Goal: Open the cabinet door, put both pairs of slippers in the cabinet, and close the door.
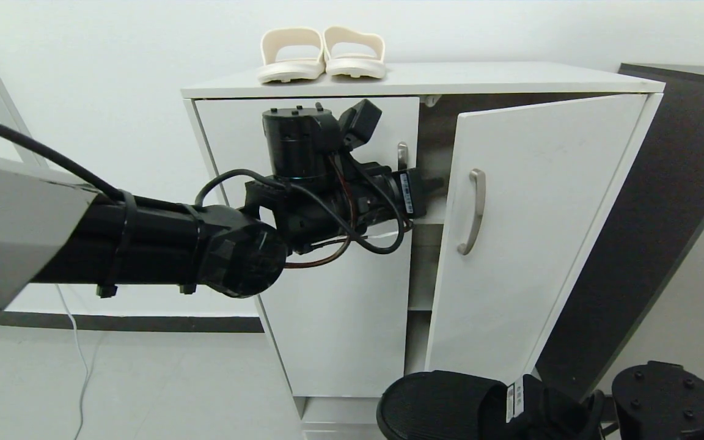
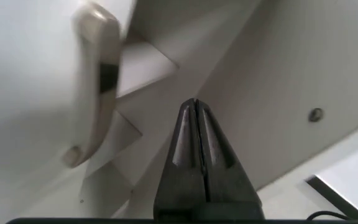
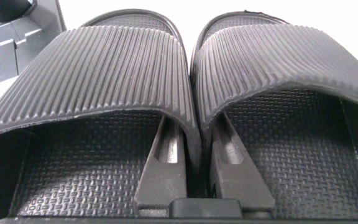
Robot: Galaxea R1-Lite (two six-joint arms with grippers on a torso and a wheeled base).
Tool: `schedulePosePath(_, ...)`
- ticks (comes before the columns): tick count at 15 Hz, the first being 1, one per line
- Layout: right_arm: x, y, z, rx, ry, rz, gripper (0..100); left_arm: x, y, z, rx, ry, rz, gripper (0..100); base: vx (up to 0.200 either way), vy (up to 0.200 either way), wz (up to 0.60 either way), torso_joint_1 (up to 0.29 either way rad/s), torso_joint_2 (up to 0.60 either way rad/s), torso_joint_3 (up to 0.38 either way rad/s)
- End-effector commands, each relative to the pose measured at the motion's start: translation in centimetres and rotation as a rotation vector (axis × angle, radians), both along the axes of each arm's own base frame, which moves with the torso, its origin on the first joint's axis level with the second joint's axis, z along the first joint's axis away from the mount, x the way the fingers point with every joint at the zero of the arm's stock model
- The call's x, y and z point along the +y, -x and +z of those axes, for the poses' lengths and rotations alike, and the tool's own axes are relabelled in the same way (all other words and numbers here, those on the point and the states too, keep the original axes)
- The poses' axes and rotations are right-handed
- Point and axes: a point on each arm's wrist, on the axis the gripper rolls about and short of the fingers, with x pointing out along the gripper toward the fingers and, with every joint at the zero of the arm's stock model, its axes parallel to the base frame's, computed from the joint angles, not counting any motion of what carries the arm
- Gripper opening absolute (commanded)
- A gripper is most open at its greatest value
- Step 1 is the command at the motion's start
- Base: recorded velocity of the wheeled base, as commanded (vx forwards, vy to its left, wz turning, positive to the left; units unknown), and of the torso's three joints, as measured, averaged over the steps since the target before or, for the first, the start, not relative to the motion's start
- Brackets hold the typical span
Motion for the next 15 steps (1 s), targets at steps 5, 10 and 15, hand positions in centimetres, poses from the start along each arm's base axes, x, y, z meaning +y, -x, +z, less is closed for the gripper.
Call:
schedulePosePath(5, 0.3, 0.2, -0.5, 0.014, 0.016, 0.019, 0, -0.7, -0.5, -0.6, 0.003, -0.001, 0.023, 0, -0.12, 0.0, 0.0, -0.001, 0.0, 0.0)
schedulePosePath(10, 0.9, 1.6, -0.8, 0.023, 0.033, 0.086, 0, -4.4, 5.1, -0.6, -0.013, 0.011, -0.113, 0, -0.2, 0.0, 0.0, 0.0, 0.0, 0.002)
schedulePosePath(15, 0.9, 1.6, -0.8, 0.022, 0.032, 0.085, 0, -4.0, 5.2, 0.1, -0.046, 0.04, -0.107, 0, -0.04, 0.0, 0.0, 0.0, 0.0, 0.0)
